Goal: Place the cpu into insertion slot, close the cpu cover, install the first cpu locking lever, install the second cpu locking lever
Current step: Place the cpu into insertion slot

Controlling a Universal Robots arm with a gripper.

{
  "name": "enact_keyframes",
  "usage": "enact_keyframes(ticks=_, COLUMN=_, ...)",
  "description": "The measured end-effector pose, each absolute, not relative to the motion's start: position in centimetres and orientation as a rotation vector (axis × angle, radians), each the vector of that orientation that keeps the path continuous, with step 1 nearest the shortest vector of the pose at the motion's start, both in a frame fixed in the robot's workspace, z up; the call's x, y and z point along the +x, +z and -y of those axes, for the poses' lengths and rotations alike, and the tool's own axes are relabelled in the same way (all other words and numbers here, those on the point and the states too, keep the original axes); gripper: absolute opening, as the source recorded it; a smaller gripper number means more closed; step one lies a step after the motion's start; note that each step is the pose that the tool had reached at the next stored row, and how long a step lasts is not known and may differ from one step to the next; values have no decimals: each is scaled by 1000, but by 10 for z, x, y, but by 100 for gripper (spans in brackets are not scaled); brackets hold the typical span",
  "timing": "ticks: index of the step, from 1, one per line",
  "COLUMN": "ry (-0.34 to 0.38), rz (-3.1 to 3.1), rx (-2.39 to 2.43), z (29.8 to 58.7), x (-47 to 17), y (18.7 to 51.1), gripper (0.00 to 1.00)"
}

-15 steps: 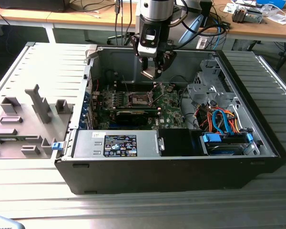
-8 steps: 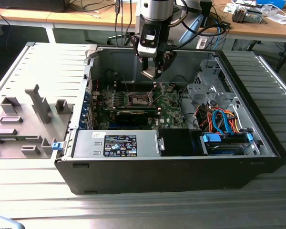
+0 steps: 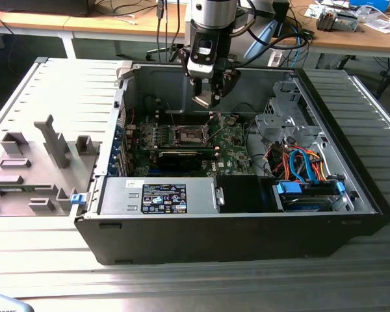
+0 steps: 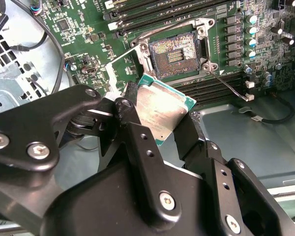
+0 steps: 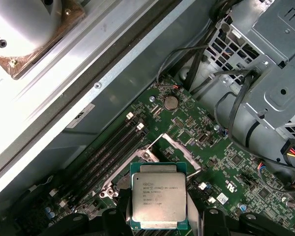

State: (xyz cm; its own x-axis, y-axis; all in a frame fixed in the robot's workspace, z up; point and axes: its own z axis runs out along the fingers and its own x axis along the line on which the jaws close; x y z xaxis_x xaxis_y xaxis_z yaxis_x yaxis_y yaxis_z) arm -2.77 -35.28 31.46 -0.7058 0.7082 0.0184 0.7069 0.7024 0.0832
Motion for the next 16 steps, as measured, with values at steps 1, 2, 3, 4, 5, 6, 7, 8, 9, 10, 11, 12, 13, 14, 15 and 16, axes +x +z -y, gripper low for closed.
enact_keyframes(ticks=1, ry=131, rz=-2884, rx=1199, z=353, x=-28, y=315, gripper=54)
enact_keyframes(ticks=2, ry=131, rz=-2879, rx=1211, z=353, x=-28, y=315, gripper=54)
enact_keyframes(ticks=3, ry=131, rz=-2874, rx=1223, z=353, x=-28, y=315, gripper=54)
enact_keyframes(ticks=4, ry=131, rz=-2874, rx=1223, z=353, x=-28, y=315, gripper=54)
enact_keyframes(ticks=5, ry=131, rz=-2874, rx=1223, z=353, x=-28, y=315, gripper=54)
enact_keyframes(ticks=6, ry=131, rz=-2873, rx=1224, z=353, x=-28, y=315, gripper=54)
enact_keyframes(ticks=7, ry=131, rz=-2873, rx=1225, z=353, x=-28, y=315, gripper=54)
enact_keyframes(ticks=8, ry=131, rz=-2873, rx=1225, z=353, x=-28, y=315, gripper=54)
enact_keyframes(ticks=9, ry=131, rz=-2872, rx=1227, z=353, x=-28, y=315, gripper=54)
enact_keyframes(ticks=10, ry=131, rz=-2871, rx=1228, z=353, x=-28, y=315, gripper=54)
enact_keyframes(ticks=11, ry=131, rz=-2871, rx=1228, z=353, x=-28, y=315, gripper=54)
enact_keyframes(ticks=12, ry=131, rz=-2871, rx=1229, z=353, x=-28, y=315, gripper=54)
enact_keyframes(ticks=13, ry=131, rz=-2871, rx=1229, z=353, x=-28, y=315, gripper=54)
enact_keyframes(ticks=14, ry=131, rz=-2871, rx=1230, z=353, x=-28, y=315, gripper=54)
enact_keyframes(ticks=15, ry=131, rz=-2869, rx=1234, z=353, x=-28, y=315, gripper=54)
enact_keyframes(ticks=16, ry=131, rz=-2867, rx=1238, z=353, x=-28, y=315, gripper=54)
